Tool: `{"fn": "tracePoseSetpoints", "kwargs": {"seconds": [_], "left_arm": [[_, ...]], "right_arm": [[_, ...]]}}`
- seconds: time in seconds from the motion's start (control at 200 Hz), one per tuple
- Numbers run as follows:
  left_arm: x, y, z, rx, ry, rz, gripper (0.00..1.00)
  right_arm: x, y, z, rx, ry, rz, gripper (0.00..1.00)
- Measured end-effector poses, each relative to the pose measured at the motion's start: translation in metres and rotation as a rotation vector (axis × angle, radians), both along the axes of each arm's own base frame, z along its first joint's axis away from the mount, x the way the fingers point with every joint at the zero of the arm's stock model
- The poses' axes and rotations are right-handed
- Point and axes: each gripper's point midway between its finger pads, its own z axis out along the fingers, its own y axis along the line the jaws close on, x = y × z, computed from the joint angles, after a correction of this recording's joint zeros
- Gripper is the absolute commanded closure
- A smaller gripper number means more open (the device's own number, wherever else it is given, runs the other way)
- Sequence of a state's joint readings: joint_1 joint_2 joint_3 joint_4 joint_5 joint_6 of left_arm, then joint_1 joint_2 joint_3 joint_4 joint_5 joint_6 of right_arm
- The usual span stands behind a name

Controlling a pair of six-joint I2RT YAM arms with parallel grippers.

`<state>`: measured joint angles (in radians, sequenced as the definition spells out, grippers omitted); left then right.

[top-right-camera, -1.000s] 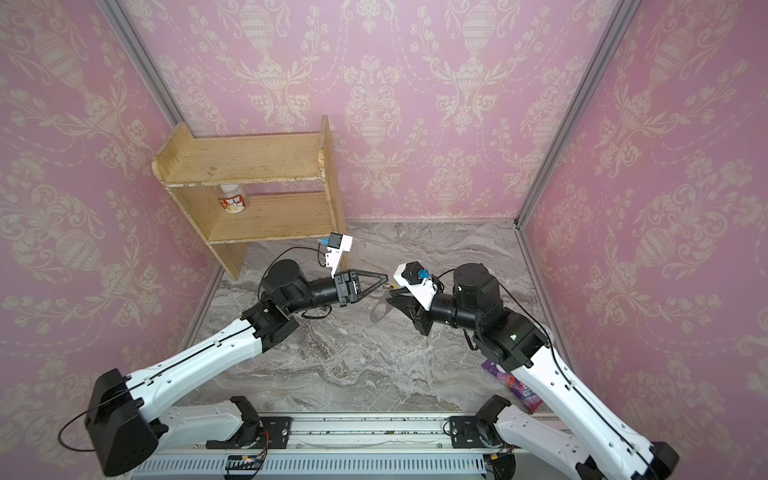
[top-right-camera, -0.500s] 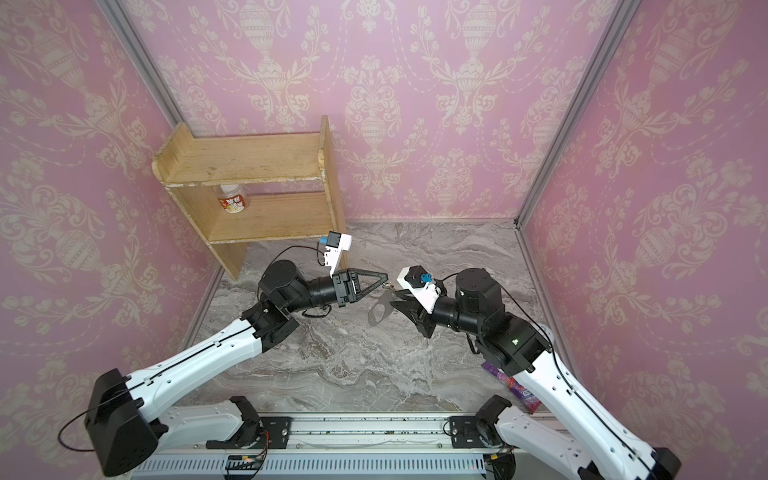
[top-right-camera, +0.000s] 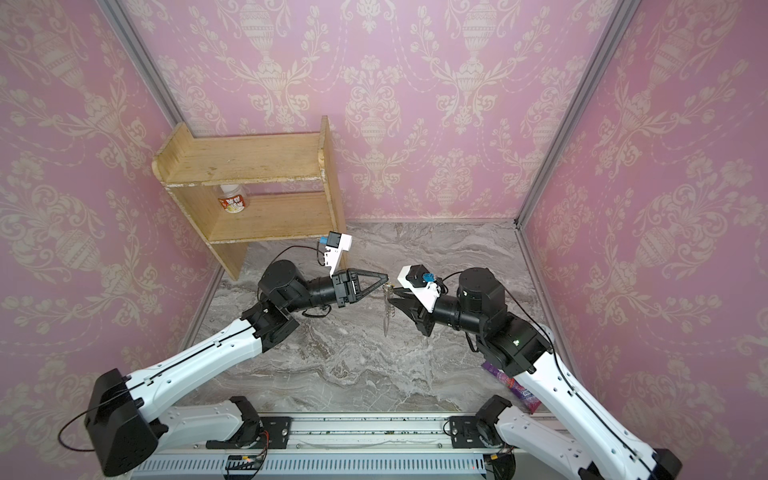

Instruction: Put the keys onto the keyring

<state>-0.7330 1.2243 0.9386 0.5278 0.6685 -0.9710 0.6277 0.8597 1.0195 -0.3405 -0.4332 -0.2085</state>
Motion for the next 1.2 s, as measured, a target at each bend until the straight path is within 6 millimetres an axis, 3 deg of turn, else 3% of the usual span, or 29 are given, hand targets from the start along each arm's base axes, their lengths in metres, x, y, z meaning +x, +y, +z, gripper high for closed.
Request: {"fn": "tracePoseSetpoints", "kwargs": {"seconds": [0.6, 1.061, 1.201], "left_arm": [[-0.0011, 0.0000, 0.0013, -0.004, -0.006, -0.006, 1.00], [-0.0029, 0.0005, -0.0049, 0.028, -0.007, -0.004, 1.00], [-0.0033, 0.0009, -0.0048, 0.030, -0.013, -0.003, 1.00]], "right_arm": [[0.0003, 0.0047, 0.0044, 0.019, -0.011, 0.022, 0.77], [0.0055, 0.0051, 0.0069, 0.038, 0.004, -0.003, 1.00], [0.0055, 0.0050, 0.0080, 0.043, 0.010, -0.005, 1.00]]}}
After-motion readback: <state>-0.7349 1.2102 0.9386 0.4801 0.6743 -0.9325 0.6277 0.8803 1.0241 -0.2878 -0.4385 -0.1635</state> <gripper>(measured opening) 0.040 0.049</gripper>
